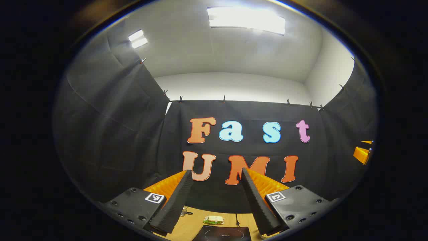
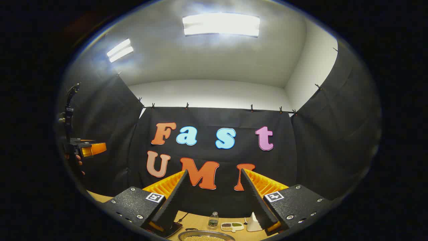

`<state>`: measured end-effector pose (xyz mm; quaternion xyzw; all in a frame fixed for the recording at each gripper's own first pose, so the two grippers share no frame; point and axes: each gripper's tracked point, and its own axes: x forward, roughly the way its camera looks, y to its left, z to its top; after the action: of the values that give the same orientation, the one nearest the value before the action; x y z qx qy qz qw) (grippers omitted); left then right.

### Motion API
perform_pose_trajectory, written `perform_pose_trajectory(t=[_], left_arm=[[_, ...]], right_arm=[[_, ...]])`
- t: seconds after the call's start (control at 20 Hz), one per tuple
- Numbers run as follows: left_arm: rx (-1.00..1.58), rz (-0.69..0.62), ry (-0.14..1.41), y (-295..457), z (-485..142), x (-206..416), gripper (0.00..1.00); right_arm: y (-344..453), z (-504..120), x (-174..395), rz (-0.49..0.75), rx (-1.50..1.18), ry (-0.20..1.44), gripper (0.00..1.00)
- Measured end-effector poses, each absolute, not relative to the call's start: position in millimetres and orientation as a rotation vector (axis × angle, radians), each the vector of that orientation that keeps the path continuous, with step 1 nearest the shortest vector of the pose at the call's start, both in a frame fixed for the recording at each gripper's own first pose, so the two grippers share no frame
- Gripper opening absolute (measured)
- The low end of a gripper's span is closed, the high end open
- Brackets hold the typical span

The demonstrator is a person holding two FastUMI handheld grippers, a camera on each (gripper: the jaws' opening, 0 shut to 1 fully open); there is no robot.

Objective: First push the handle of the pot to place it horizontally, then grasp the pot with both hands and set it on the induction cooktop.

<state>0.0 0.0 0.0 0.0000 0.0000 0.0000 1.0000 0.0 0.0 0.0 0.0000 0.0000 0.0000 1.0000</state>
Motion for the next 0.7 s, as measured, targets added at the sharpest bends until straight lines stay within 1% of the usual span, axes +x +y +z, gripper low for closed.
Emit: perform_pose_trajectory(t=[0.05,0.1,0.15,0.25,0.55,0.6,0.65,0.7], left_arm=[[0.000,0.001,-0.002,1.3,0.7,-0.8,0.95],[-0.004,0.000,-0.001,2.1,0.3,-1.9,0.97],[-0.017,-0.007,0.005,0.7,-1.9,-4.6,0.95],[-0.034,-0.021,0.006,-0.4,-1.1,-7.3,0.95],[-0.038,-0.006,0.025,5.4,-9.4,-8.4,0.95],[-0.042,-0.006,0.027,5.5,-10.7,-9.6,0.98],[-0.047,-0.008,0.021,5.3,-9.6,-9.8,0.95],[-0.049,-0.008,0.018,4.4,-9.7,-8.3,0.95]], right_arm=[[-0.4,-0.9,0.4,-0.002,-0.005,-0.005,0.93],[-1.3,-2.7,-0.3,-0.007,-0.014,-0.010,0.93],[-3.3,-4.8,-0.1,-0.017,-0.026,-0.009,0.93],[-4.4,-11.1,-1.1,-0.024,-0.040,0.003,0.93],[-2.6,-17.6,-3.5,-0.013,-0.027,0.017,0.93],[-3.4,-18.7,-4.5,-0.013,-0.027,0.018,0.93],[-3.8,-20.9,-5.5,-0.013,-0.027,0.022,0.93],[-5.2,-22.5,-4.6,-0.014,-0.026,0.028,0.93]])
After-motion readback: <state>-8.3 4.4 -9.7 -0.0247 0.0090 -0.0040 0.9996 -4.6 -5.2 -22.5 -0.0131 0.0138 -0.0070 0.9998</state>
